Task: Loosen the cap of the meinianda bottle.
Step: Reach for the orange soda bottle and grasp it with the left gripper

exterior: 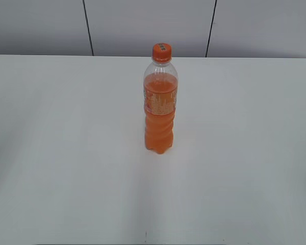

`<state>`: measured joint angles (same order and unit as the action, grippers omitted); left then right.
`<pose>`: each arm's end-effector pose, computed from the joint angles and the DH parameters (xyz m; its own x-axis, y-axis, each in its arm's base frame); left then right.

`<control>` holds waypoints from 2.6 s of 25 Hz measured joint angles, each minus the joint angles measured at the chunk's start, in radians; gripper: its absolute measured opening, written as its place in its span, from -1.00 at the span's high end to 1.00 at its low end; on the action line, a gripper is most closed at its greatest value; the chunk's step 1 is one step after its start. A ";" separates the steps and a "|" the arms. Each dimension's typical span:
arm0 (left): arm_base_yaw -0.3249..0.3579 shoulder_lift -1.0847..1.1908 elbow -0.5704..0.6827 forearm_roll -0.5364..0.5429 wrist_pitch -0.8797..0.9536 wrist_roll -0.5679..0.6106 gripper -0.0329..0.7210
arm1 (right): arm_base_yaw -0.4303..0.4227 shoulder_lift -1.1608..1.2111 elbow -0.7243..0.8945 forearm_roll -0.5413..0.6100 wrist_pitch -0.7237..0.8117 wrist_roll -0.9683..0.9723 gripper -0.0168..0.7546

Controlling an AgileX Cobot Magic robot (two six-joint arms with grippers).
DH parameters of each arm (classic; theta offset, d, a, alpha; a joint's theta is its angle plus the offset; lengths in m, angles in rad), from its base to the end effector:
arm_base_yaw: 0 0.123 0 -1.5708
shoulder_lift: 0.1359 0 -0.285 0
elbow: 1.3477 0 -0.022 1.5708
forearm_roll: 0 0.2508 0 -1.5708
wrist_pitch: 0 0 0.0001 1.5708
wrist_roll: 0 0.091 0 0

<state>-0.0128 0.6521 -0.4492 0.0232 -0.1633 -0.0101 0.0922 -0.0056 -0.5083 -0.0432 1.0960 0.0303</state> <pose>0.1415 -0.0022 0.3222 0.0477 0.0122 -0.9988 0.0160 0.9998 0.0130 -0.0078 -0.0042 0.2768 -0.4732 -0.0332 -0.8803 -0.0533 0.9985 -0.0090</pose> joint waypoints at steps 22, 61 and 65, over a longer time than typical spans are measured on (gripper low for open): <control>0.000 0.338 0.001 0.000 -0.298 0.000 -0.41 | 0.000 0.000 0.000 0.000 0.000 0.000 -0.56; 0.000 0.847 0.001 0.368 -0.614 -0.137 -0.33 | 0.000 0.000 0.000 0.000 0.000 0.000 -0.56; 0.000 0.901 -0.001 0.474 -0.615 -0.191 -0.33 | 0.000 0.000 0.000 0.000 0.000 0.000 -0.56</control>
<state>-0.0128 1.5527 -0.4502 0.4969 -0.7779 -0.2008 0.0922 -0.0056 -0.5083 -0.0432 1.0960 0.0303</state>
